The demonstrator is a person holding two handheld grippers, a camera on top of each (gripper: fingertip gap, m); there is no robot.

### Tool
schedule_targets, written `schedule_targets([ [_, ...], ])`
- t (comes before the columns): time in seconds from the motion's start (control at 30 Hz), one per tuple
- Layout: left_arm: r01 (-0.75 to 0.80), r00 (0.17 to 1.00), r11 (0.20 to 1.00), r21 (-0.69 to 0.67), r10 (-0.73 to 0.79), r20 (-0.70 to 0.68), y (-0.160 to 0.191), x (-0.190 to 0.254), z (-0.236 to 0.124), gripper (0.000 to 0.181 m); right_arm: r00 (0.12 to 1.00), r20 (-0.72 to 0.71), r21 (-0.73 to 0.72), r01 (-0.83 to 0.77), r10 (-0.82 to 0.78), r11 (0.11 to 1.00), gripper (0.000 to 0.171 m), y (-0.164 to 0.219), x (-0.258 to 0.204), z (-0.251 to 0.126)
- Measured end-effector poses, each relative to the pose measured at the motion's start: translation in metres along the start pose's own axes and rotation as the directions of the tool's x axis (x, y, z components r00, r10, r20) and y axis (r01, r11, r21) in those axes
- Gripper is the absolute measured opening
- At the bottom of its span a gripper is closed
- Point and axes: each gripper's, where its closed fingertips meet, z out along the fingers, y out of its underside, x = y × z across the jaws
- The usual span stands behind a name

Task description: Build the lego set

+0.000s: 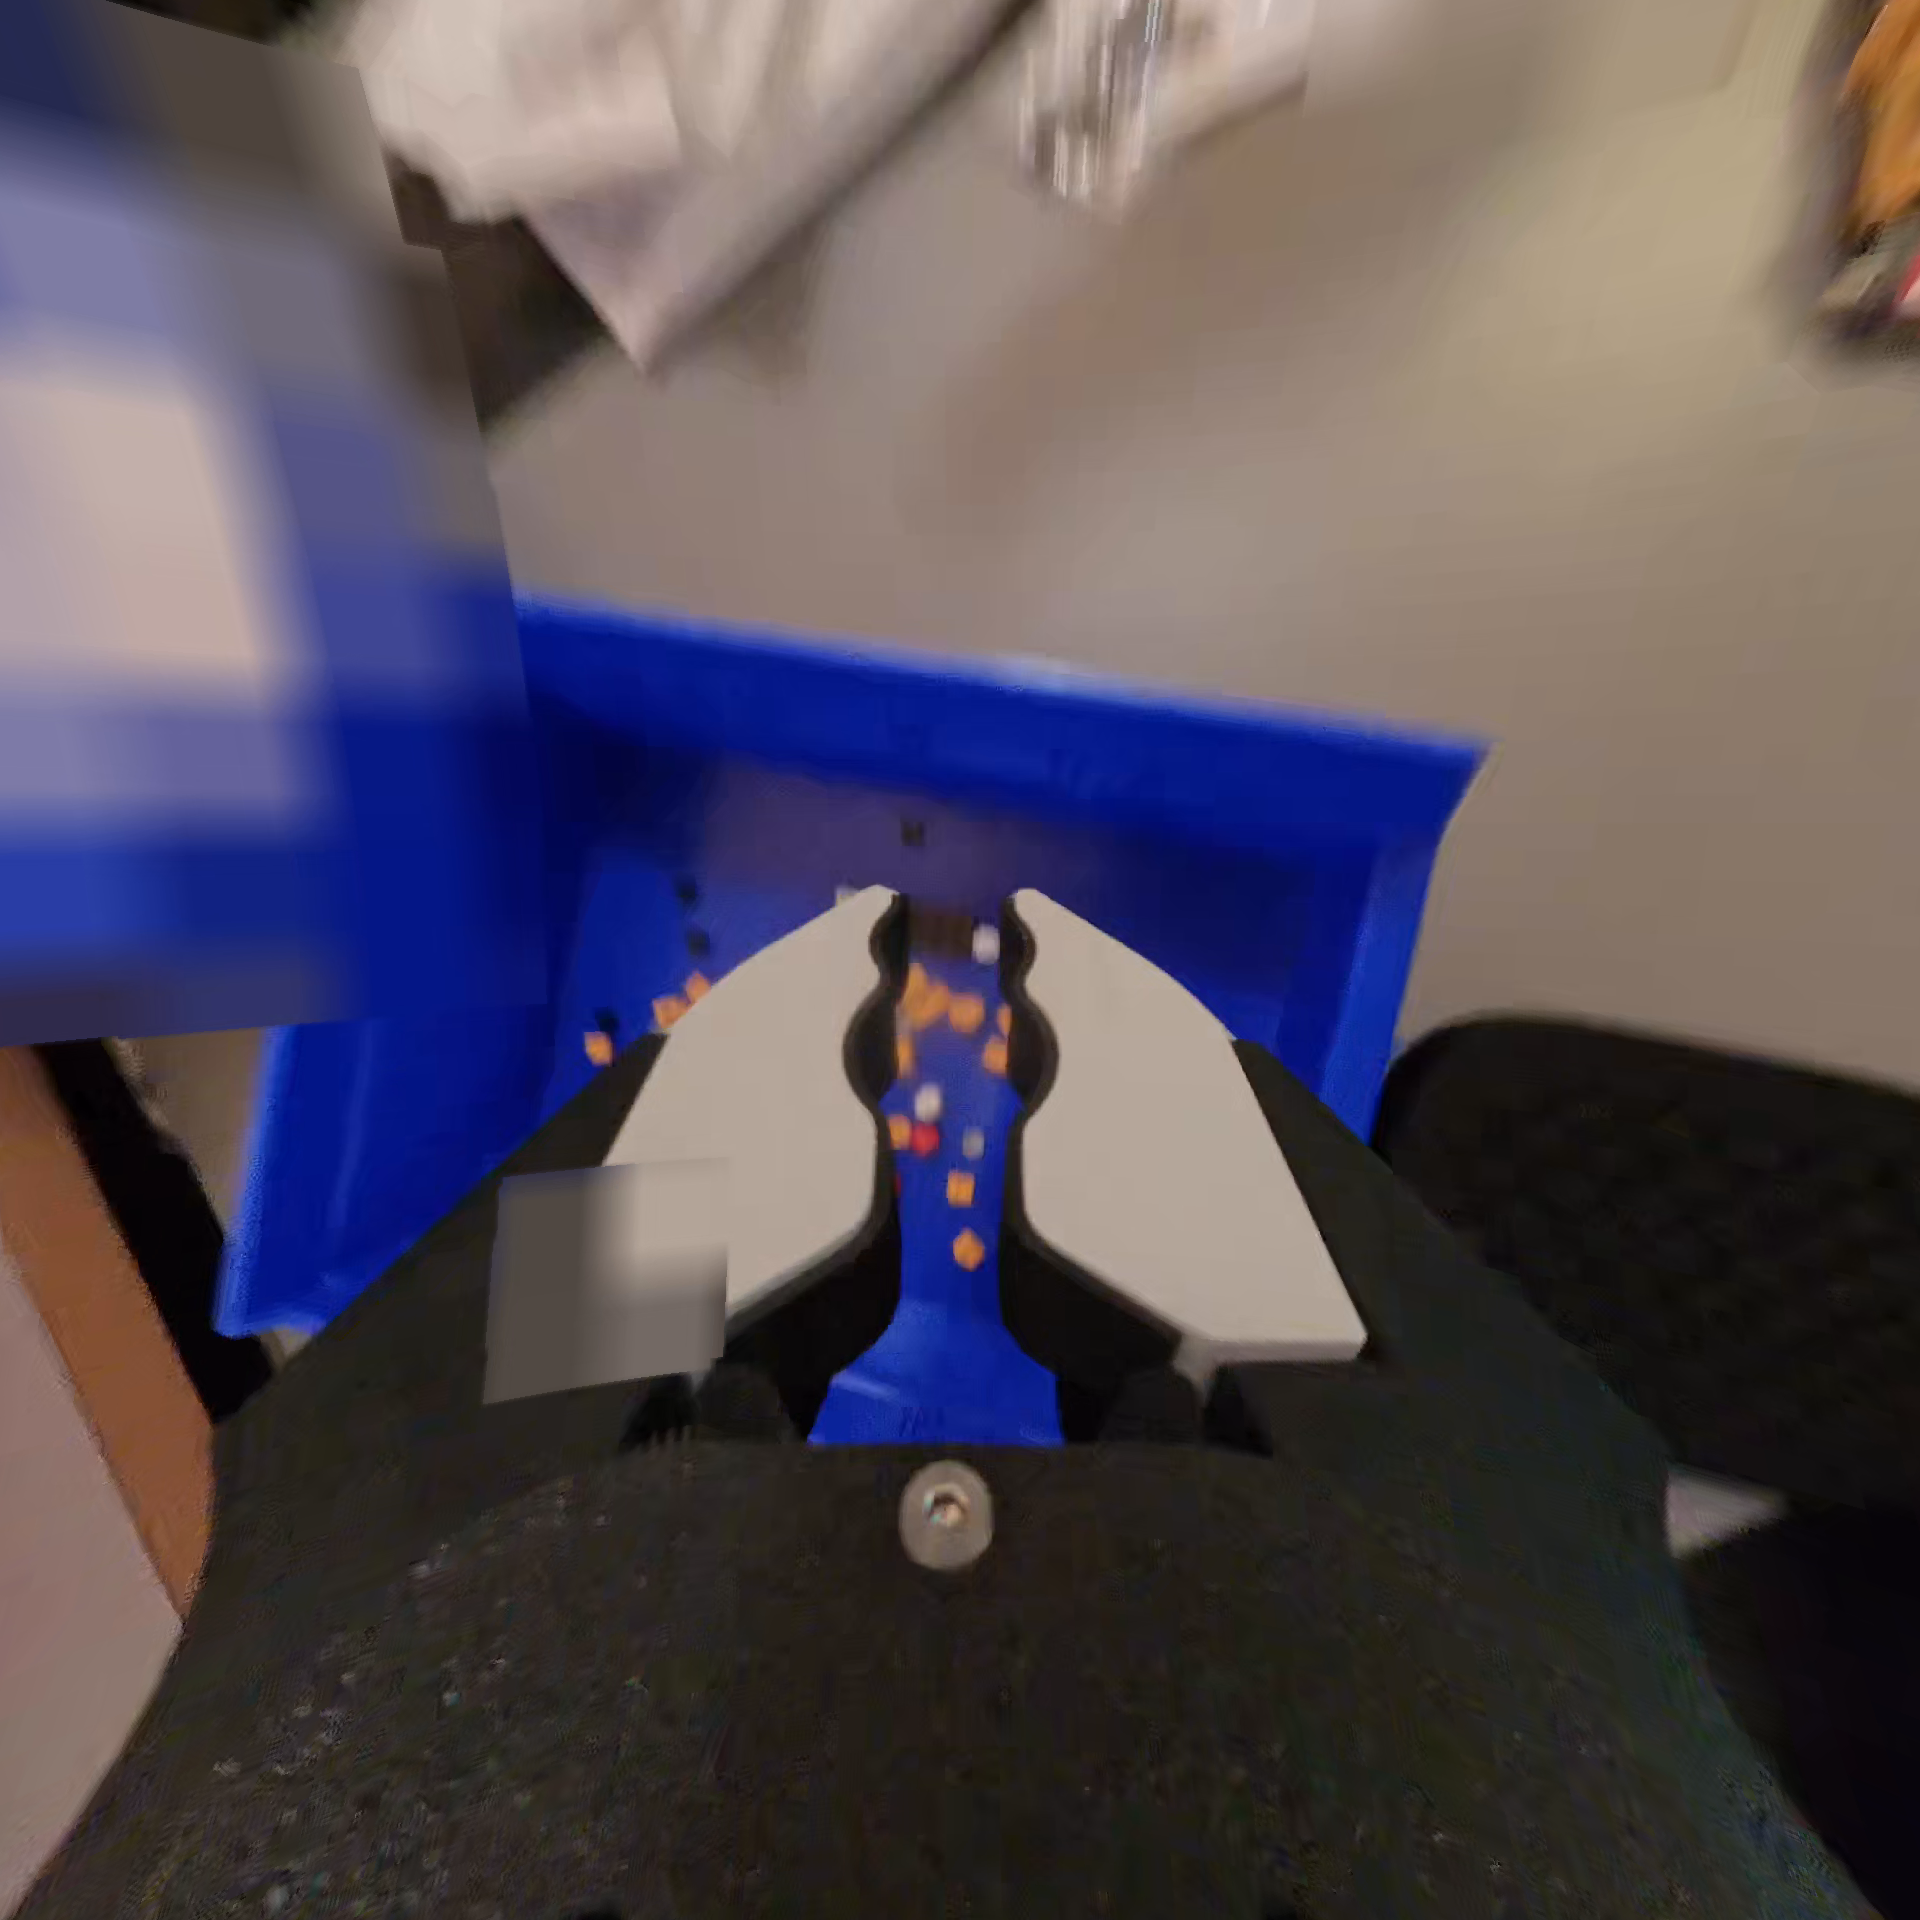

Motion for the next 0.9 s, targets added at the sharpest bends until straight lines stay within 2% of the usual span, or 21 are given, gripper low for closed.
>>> schedule_targets([
  [0.07, 0.044, 0.997, 0.986, -0.162, -0.054, -0.054, 0.037, -0.009, 0.026, 0.016, 1.000, 0.000, 0.001, 0.013, -0.013, 1.000, 0.000, 0.000, -0.001, -0.001],
  [0.17, 0.067, 0.992, 0.947, -0.313, -0.096, -0.079, 0.071, -0.016, 0.055, 0.019, 1.000, 0.002, -0.003, 0.021, -0.021, 1.000, 0.000, 0.001, -0.002, -0.001],
  [0.4, 0.095, 0.978, 0.869, -0.485, -0.172, -0.116, 0.098, -0.015, 0.088, 0.026, 1.000, 0.018, -0.025, 0.008, -0.008, 1.000, 0.000, 0.005, -0.003, 0.001],
  [0.47, 0.105, 0.982, 0.867, -0.487, -0.169, -0.090, 0.099, -0.019, 0.095, 0.023, 1.000, 0.024, -0.028, 0.004, -0.003, 1.000, 0.000, 0.006, -0.004, 0.001],
  [0.53, 0.113, 0.982, 0.866, -0.487, -0.171, -0.076, 0.098, -0.023, 0.097, 0.011, 1.000, 0.026, -0.032, 0.003, -0.002, 0.999, 0.000, 0.007, -0.004, 0.001],
  [0.7, 0.080, 0.989, 0.885, -0.458, -0.129, -0.076, 0.091, -0.019, 0.089, 0.011, 0.999, 0.034, -0.035, 0.007, -0.006, 0.999, 0.000, 0.008, -0.006, 0.002],
  [0.8, 0.061, 0.990, 0.932, -0.357, -0.102, -0.097, 0.067, -0.006, 0.071, 0.012, 1.000, 0.031, -0.030, 0.008, -0.007, 1.000, 0.000, 0.006, -0.006, 0.001],
  [0.9, -0.047, 0.977, 0.983, -0.175, 0.008, -0.214, 0.021, 0.049, 0.039, 0.011, 1.000, 0.011, -0.013, 0.023, -0.023, 1.000, 0.000, 0.001, -0.002, -0.002],
])
